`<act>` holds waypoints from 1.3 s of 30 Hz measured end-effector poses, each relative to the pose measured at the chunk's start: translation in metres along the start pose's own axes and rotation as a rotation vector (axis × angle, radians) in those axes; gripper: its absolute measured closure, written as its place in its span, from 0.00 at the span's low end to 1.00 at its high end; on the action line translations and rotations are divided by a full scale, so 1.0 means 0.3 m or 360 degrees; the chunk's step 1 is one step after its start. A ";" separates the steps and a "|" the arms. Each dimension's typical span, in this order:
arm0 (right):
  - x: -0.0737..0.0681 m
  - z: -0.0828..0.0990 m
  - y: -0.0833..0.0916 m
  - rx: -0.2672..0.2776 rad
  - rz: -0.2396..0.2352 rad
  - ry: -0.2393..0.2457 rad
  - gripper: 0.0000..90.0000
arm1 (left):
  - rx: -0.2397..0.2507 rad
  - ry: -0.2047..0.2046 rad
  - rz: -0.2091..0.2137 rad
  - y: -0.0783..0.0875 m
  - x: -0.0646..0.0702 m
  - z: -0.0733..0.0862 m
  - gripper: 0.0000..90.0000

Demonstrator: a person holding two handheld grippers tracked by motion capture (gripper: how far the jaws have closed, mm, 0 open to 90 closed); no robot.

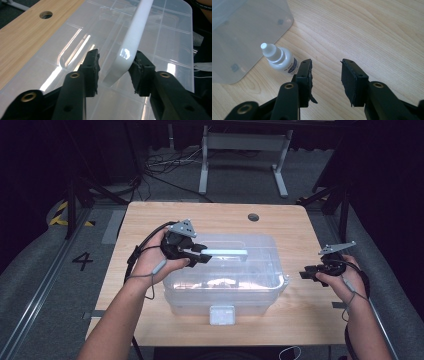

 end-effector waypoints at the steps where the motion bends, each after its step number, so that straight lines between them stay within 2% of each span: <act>1: 0.000 0.000 0.000 0.0000 0.0000 0.0000 0.68 | -0.0012 -0.0007 0.0001 -0.002 0.004 -0.001 0.75; 2: 0.000 0.000 0.001 -0.0001 -0.0001 0.0000 0.68 | -0.0050 -0.0030 -0.0052 -0.006 0.009 -0.004 0.77; 3: 0.000 0.000 0.002 0.0002 -0.0001 -0.0002 0.68 | -0.0055 -0.0047 -0.0072 -0.009 0.011 -0.006 0.80; 6: 0.002 0.002 0.001 0.0002 0.0001 0.0000 0.68 | -0.0069 -0.0112 -0.0087 -0.007 0.009 -0.008 0.81; 9: -0.002 0.003 0.000 0.0003 0.0000 0.0003 0.68 | -0.0076 -0.0141 -0.0093 -0.006 0.008 -0.009 0.82; 11: -0.005 0.004 0.005 -0.0001 0.0000 0.0002 0.68 | -0.0084 -0.0152 -0.0124 -0.005 0.011 -0.011 0.83; 18: -0.006 0.014 0.020 0.0012 0.0016 -0.0004 0.68 | -0.0090 -0.0120 -0.0126 -0.005 0.005 -0.017 0.84; 21: -0.011 0.020 0.032 0.0028 0.0029 0.0000 0.69 | -0.0171 -0.0120 -0.0146 0.001 0.009 -0.032 0.84; 25: -0.018 0.027 0.044 0.0043 0.0034 -0.0003 0.69 | -0.0207 -0.0115 -0.0143 0.006 0.006 -0.042 0.84; 28: -0.021 0.038 0.057 0.0060 0.0044 -0.0002 0.69 | -0.0177 -0.0105 -0.0151 0.014 -0.005 -0.052 0.84; 37: -0.042 0.047 0.088 0.0100 0.0065 0.0003 0.71 | -0.0176 -0.0056 -0.0143 0.031 -0.027 -0.077 0.84; 39: -0.051 0.046 0.098 0.0114 0.0065 0.0016 0.71 | -0.0176 -0.0026 -0.0135 0.036 -0.035 -0.084 0.84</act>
Point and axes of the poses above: each handheld gripper's, and its own axes: y roughly backward along the jaws, z roughly out of its underside, x roughly to its right, the point moved 4 cm from there along -y, roughly forward along the jaws, and after that the axes turned 14 degrees about -x, right-handed, at the moved point
